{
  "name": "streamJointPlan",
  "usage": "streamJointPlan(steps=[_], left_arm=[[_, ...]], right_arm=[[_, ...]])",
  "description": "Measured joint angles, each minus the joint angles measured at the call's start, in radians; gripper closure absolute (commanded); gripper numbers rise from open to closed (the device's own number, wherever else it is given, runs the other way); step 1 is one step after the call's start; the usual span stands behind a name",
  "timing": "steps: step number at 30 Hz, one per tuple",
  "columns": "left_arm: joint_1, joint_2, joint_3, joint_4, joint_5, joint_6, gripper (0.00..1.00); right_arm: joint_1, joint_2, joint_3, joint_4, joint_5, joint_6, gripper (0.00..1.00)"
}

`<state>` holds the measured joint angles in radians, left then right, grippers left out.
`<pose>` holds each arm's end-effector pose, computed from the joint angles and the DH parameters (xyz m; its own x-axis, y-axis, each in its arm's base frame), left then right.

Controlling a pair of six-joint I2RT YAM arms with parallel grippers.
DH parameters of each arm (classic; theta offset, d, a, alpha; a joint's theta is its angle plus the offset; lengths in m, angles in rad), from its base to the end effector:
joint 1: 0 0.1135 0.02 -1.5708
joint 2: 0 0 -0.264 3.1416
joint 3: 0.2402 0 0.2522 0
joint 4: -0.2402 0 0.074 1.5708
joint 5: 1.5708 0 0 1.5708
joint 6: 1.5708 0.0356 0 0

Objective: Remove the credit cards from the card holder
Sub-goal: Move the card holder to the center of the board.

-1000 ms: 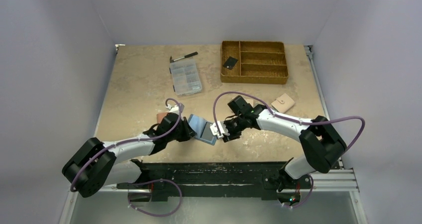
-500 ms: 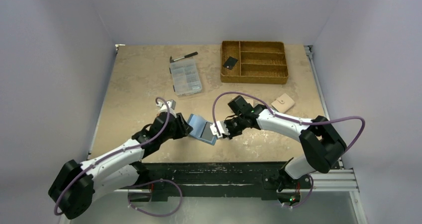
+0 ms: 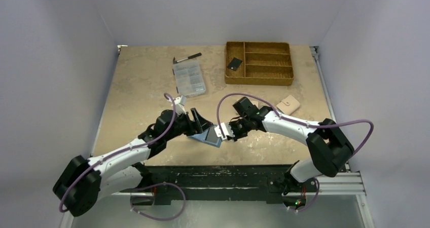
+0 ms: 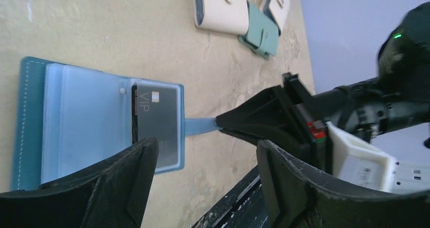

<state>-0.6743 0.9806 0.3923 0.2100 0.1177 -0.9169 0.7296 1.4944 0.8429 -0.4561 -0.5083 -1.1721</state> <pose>0.1628 -0.1355 0.2064 -0.7353 -0.4214 -0.5309 0.2000 0.6135 -0.7640 0.1957 0.1982 0.1819 0.4271 -0.6981 -0.5747 -0.9036 -0.3530 -0.2427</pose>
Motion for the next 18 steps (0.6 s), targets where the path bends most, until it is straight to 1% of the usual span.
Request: streamJointPlan(steps=[4, 7, 10, 11, 14, 18], left_arm=[[0.0, 0.147, -0.013, 0.119, 0.067, -0.022, 0.31], [0.0, 0.235, -0.014, 0.168, 0.097, -0.026, 0.32], [0.0, 0.289, -0.014, 0.203, 0.111, -0.025, 0.32], [0.0, 0.304, -0.014, 0.218, 0.115, -0.025, 0.32], [0.0, 0.332, -0.014, 0.256, 0.116, -0.026, 0.3], [0.0, 0.334, -0.014, 0.332, 0.106, -0.034, 0.25]], right_arm=[[-0.028, -0.023, 0.0, -0.006, -0.002, -0.005, 1.0], [-0.066, -0.042, 0.0, -0.012, -0.006, -0.015, 1.0], [-0.105, -0.05, 0.0, -0.024, -0.008, -0.022, 1.0], [-0.116, -0.051, 0.0, -0.028, -0.008, -0.023, 0.96], [-0.148, -0.058, -0.001, -0.035, -0.011, -0.023, 0.8], [-0.177, -0.085, -0.003, -0.035, -0.027, -0.013, 0.63]])
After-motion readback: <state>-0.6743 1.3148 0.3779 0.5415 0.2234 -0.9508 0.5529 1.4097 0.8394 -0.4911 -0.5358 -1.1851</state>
